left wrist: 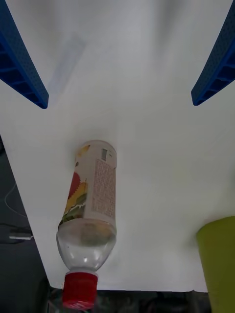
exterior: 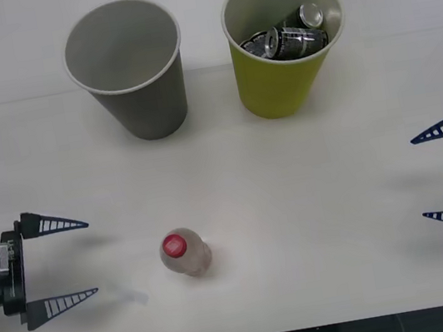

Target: Put the can into the green bin and the plastic bottle into the gray bin

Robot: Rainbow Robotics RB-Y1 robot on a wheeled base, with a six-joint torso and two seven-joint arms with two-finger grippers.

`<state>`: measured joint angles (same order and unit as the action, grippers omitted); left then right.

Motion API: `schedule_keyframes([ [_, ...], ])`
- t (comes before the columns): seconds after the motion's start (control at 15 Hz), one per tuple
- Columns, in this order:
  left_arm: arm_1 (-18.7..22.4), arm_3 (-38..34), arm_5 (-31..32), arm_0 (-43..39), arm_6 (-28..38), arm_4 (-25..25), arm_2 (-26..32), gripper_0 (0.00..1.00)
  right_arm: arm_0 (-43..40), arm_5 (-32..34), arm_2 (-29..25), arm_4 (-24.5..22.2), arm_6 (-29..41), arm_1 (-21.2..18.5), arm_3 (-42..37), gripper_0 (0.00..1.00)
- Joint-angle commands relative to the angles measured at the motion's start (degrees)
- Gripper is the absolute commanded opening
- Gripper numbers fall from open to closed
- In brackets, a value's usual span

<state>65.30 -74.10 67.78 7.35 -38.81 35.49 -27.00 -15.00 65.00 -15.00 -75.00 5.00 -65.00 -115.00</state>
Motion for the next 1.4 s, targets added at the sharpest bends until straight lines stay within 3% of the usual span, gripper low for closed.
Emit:
schedule_keyframes([
  [0.07, -0.1, 1.4, 0.0, 2.1, -2.5, -5.8, -6.5, 1.00, 0.0, 0.0, 0.0, 0.0, 0.0, 0.0, 0.0, 1.00],
  [0.2, -1.0, 1.5, 0.1, 2.9, -3.5, -9.0, -9.5, 1.00, 0.0, 0.0, 0.0, 0.0, 0.0, 0.0, 0.0, 1.00],
  [0.47, -4.6, 1.5, 0.0, 3.5, -4.4, -9.4, -11.1, 1.00, 0.0, 0.0, 0.0, 0.0, 0.0, 0.0, 0.0, 1.00],
  [0.93, -10.5, 8.0, -0.1, 9.0, -9.9, -15.1, -19.1, 1.00, 0.0, 0.0, 0.0, 0.0, 0.0, 0.0, 0.0, 1.00],
  [1.4, -15.0, 8.8, -3.0, 12.5, -12.5, -19.2, -24.9, 1.00, 0.0, 0.0, 0.0, 0.0, 0.0, 0.0, 0.0, 1.00],
])
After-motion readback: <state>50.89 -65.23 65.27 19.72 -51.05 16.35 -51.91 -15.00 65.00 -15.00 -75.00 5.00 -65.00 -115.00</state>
